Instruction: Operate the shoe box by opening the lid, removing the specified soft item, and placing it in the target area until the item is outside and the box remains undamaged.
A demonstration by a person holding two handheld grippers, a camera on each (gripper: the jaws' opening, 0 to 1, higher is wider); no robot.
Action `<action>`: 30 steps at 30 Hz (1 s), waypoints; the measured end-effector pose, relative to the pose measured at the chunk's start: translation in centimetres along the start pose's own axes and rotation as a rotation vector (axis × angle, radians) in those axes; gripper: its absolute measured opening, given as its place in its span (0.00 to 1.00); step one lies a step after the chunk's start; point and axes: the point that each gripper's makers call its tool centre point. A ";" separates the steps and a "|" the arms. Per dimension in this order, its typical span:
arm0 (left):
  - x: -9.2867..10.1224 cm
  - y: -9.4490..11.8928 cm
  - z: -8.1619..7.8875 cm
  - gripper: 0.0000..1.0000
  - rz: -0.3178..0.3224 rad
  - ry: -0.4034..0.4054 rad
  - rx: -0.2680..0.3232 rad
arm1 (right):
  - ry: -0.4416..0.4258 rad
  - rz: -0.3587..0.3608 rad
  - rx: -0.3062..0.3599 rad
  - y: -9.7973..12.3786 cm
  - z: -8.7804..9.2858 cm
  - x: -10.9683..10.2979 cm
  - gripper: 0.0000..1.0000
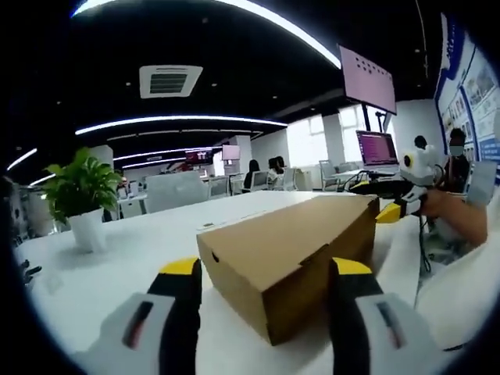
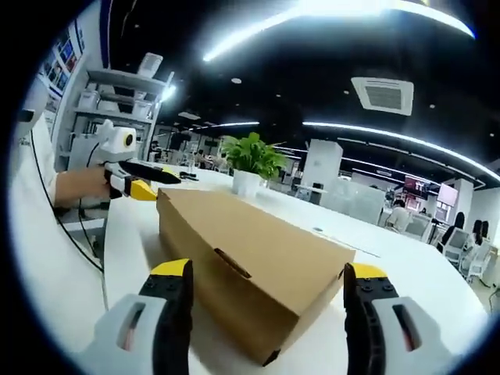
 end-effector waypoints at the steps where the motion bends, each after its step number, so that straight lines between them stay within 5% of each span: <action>1: 0.0 0.3 -0.4 0.66 0.006 0.008 0.008 | -0.005 -0.001 0.001 0.1 -0.2 0.0 0.81; 5: -0.2 0.9 -1.8 0.66 0.008 -0.021 0.030 | 0.026 -0.013 -0.002 0.8 -0.6 -0.1 0.80; 10: 0.0 1.8 -4.1 0.56 0.004 -0.255 0.083 | 0.139 -0.028 0.085 1.8 -2.3 -0.1 0.71; 12: 0.1 2.2 -4.1 0.56 -0.015 -0.367 0.059 | 0.240 -0.026 0.124 2.4 -2.8 0.1 0.68; 16: 1.7 1.9 -3.1 0.65 0.045 -0.416 0.002 | 0.417 -0.024 0.063 3.2 -2.3 0.2 0.61; 19: 1.6 1.7 -3.3 0.64 0.018 -0.525 -0.039 | 0.467 -0.046 0.083 3.9 -2.8 -0.5 0.59; 21: 2.2 1.4 -4.2 0.65 -0.002 -0.694 -0.064 | 0.487 -0.052 0.108 4.3 -3.5 -0.9 0.59; 25: 2.4 1.5 -3.1 0.60 0.013 -0.667 -0.114 | 0.601 -0.033 0.190 4.8 -4.5 -1.2 0.49; 28: 2.3 1.2 -2.5 0.59 0.012 -0.666 -0.132 | 0.612 -0.048 0.167 4.9 -3.7 -1.3 0.48; 30: 2.9 0.9 -1.6 0.52 0.031 -0.582 -0.139 | 0.628 -0.044 0.181 5.0 -3.7 -1.3 0.46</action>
Point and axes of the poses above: the point that each gripper's makers call its tool centre point, and the gripper's own axes: y roughly backward along the fingers, x roughly to its right, z roughly out of its underside, and after that the axes turned 12 degrees about z, right-handed
